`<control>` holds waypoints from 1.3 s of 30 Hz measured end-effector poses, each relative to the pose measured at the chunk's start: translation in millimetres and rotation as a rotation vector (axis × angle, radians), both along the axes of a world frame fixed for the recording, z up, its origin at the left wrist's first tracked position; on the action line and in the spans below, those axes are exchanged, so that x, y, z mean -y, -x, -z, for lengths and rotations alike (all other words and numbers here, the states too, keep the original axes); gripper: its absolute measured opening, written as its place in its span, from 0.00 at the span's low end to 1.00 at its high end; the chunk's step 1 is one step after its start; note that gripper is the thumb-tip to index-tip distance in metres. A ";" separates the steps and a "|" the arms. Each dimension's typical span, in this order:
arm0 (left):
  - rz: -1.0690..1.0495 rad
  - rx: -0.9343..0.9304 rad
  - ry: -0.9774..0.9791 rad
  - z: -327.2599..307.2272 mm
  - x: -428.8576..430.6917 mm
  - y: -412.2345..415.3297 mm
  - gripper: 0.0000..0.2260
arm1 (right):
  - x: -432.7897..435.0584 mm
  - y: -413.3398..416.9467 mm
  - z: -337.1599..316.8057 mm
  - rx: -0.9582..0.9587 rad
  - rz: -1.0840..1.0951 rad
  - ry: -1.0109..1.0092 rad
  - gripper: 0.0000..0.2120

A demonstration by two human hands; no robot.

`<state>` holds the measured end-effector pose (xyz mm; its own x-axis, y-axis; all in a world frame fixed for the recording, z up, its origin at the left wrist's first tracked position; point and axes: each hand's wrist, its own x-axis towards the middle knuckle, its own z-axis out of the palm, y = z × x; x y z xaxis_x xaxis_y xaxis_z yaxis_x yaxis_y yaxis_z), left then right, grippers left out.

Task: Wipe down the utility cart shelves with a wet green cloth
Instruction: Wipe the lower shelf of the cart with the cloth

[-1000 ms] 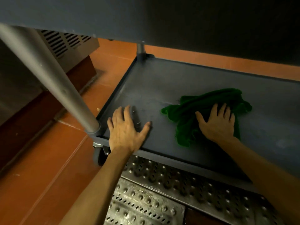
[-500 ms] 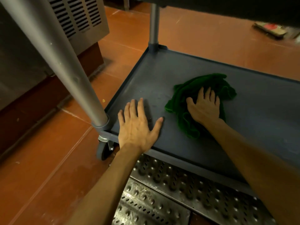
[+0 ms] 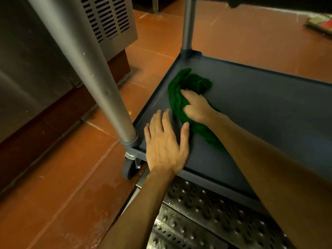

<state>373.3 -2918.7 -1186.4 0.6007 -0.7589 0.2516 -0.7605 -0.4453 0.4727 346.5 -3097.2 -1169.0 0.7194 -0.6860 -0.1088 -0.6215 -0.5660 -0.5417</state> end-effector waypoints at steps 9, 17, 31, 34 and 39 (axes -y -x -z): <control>-0.065 -0.024 0.199 -1.0 -3.6 -2.4 0.29 | -48.7 15.9 -12.0 0.041 -0.235 -0.093 0.26; -0.046 0.029 0.173 0.7 -6.1 -5.8 0.29 | -82.1 68.9 -13.5 -0.027 -0.313 -0.077 0.30; 0.034 0.026 0.096 3.9 -12.3 -8.1 0.27 | -76.7 188.5 10.4 -0.198 -0.040 0.257 0.28; 0.129 0.059 0.120 -1.9 -11.7 7.2 0.26 | -77.8 204.8 10.7 -0.241 0.042 0.283 0.33; 0.209 -0.139 0.275 -2.2 12.7 53.8 0.26 | -96.3 193.1 4.5 -0.149 0.182 0.262 0.36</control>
